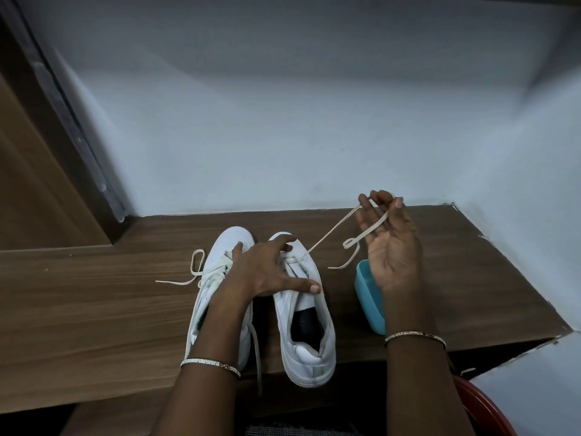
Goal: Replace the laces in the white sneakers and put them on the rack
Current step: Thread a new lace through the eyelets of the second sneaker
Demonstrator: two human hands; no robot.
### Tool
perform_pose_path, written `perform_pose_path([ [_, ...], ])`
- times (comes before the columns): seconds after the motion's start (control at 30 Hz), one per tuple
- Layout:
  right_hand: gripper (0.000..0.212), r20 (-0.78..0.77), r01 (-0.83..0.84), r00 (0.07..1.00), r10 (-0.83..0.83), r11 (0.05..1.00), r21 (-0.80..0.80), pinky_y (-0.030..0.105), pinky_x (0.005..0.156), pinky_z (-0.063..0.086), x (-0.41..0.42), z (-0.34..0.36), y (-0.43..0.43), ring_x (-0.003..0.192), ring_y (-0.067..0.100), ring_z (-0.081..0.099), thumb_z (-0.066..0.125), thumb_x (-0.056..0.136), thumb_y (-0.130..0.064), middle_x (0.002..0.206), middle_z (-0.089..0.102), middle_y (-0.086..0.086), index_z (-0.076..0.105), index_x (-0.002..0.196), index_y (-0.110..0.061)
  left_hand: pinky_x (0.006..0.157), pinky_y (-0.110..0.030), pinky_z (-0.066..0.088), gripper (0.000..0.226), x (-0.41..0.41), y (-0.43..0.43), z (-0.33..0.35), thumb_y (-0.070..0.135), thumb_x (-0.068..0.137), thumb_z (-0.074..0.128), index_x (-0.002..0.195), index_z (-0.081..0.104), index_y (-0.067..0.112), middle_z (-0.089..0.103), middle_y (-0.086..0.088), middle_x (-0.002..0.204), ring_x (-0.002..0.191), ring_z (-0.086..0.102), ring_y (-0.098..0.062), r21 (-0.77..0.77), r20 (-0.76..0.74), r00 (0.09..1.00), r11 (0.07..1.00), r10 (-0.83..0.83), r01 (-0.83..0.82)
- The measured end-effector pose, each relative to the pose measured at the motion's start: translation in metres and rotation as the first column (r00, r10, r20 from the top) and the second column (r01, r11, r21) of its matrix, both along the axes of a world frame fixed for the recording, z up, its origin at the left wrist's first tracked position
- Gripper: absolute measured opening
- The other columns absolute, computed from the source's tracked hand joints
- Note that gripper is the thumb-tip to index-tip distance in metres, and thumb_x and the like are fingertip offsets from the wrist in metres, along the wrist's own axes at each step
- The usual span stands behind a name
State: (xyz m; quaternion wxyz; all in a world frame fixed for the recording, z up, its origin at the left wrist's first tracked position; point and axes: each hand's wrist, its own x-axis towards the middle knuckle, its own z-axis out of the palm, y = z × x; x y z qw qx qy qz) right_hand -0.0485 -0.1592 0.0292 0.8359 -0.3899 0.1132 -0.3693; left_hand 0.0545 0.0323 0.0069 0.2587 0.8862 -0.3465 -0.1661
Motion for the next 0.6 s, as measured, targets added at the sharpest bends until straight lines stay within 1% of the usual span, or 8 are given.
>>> perform_pose_path([
  [0.07, 0.023, -0.006, 0.000, 1.000, 0.000, 1.000, -0.014, 0.038, 0.102, 0.050, 0.000, 0.001, 0.001, 0.119, 0.026, 0.064, 0.043, 0.105, -0.025, 0.117, 0.068, 0.002, 0.061, 0.110, -0.012, 0.115, -0.055, 0.022, 0.115, 0.002, 0.002, 0.000, 0.095, 0.036, 0.060, 0.137, 0.039, 0.045, 0.059, 0.021, 0.130, 0.126, 0.052, -0.006, -0.045, -0.017, 1.000, 0.999, 0.007, -0.007],
  [0.13, 0.021, -0.035, -0.038, 0.999, 0.037, 0.999, -0.036, 0.033, 0.088, 0.055, 0.001, 0.003, 0.002, 0.113, 0.025, 0.067, 0.045, 0.104, -0.023, 0.119, 0.068, 0.004, 0.061, 0.111, -0.012, 0.108, -0.045, 0.038, 0.102, 0.005, 0.001, 0.001, 0.091, 0.044, 0.063, 0.133, 0.049, 0.043, 0.062, 0.020, 0.122, 0.117, 0.056, -0.004, -0.165, -0.046, 0.999, 0.986, 0.018, -0.026],
  [0.23, 0.019, -0.120, -0.146, 0.984, 0.136, 0.986, -0.079, 0.027, 0.070, 0.056, 0.004, 0.007, 0.011, 0.091, 0.023, 0.072, 0.048, 0.102, -0.018, 0.103, 0.073, 0.008, 0.064, 0.107, -0.010, 0.088, -0.031, 0.052, 0.051, 0.001, -0.006, 0.006, 0.061, 0.076, 0.071, 0.117, 0.067, 0.031, 0.071, 0.013, 0.101, 0.094, 0.064, 0.001, -0.435, -0.061, 0.998, 0.899, 0.025, -0.050],
  [0.3, 0.020, -0.154, -0.239, 0.963, 0.221, 0.965, -0.108, 0.031, 0.079, 0.058, 0.007, 0.007, 0.019, 0.096, 0.027, 0.072, 0.050, 0.101, -0.017, 0.102, 0.074, 0.012, 0.065, 0.107, -0.006, 0.075, -0.027, 0.053, 0.025, -0.008, -0.012, 0.016, 0.039, 0.088, 0.070, 0.103, 0.073, 0.019, 0.073, 0.004, 0.084, 0.079, 0.068, -0.005, -0.563, -0.185, 0.982, 0.824, -0.047, -0.067],
  [0.37, 0.022, -0.188, -0.316, 0.939, 0.288, 0.938, -0.143, 0.038, 0.097, 0.054, 0.009, 0.006, 0.028, 0.110, 0.031, 0.067, 0.053, 0.099, -0.019, 0.112, 0.071, 0.019, 0.064, 0.111, -0.004, 0.070, -0.025, 0.051, 0.020, -0.018, -0.019, 0.020, 0.030, 0.091, 0.069, 0.095, 0.075, 0.012, 0.075, -0.004, 0.084, 0.078, 0.069, -0.015, -0.586, -0.263, 0.949, 0.810, -0.174, -0.014],
  [0.43, 0.024, -0.222, -0.347, 0.925, 0.308, 0.923, -0.164, 0.040, 0.104, 0.049, 0.011, 0.006, 0.034, 0.119, 0.030, 0.064, 0.054, 0.098, -0.019, 0.119, 0.069, 0.021, 0.061, 0.114, -0.003, 0.071, -0.027, 0.051, 0.018, -0.023, -0.026, 0.015, 0.030, 0.088, 0.072, 0.093, 0.075, 0.013, 0.075, -0.002, 0.086, 0.079, 0.069, -0.018, -0.569, -0.226, 0.950, 0.821, -0.215, 0.050],
  [0.53, 0.021, -0.188, -0.365, 0.923, 0.337, 0.920, -0.145, 0.036, 0.096, 0.053, 0.010, 0.008, 0.036, 0.118, 0.028, 0.065, 0.050, 0.101, -0.015, 0.120, 0.069, 0.022, 0.058, 0.114, -0.001, 0.065, -0.035, 0.053, 0.024, -0.021, -0.034, 0.005, 0.038, 0.083, 0.077, 0.082, 0.068, 0.015, 0.070, -0.001, 0.073, 0.066, 0.067, -0.019, -0.565, -0.106, 0.992, 0.825, -0.063, -0.008],
  [0.6, 0.021, -0.153, -0.389, 0.915, 0.373, 0.916, -0.094, 0.037, 0.087, 0.058, 0.009, 0.009, 0.035, 0.115, 0.030, 0.066, 0.048, 0.102, -0.014, 0.122, 0.068, 0.021, 0.058, 0.114, -0.001, 0.061, -0.033, 0.054, 0.027, -0.019, -0.035, 0.004, 0.038, 0.078, 0.081, 0.085, 0.064, 0.018, 0.068, 0.000, 0.073, 0.064, 0.067, -0.017, -0.584, -0.081, 0.997, 0.810, -0.006, -0.042],
])
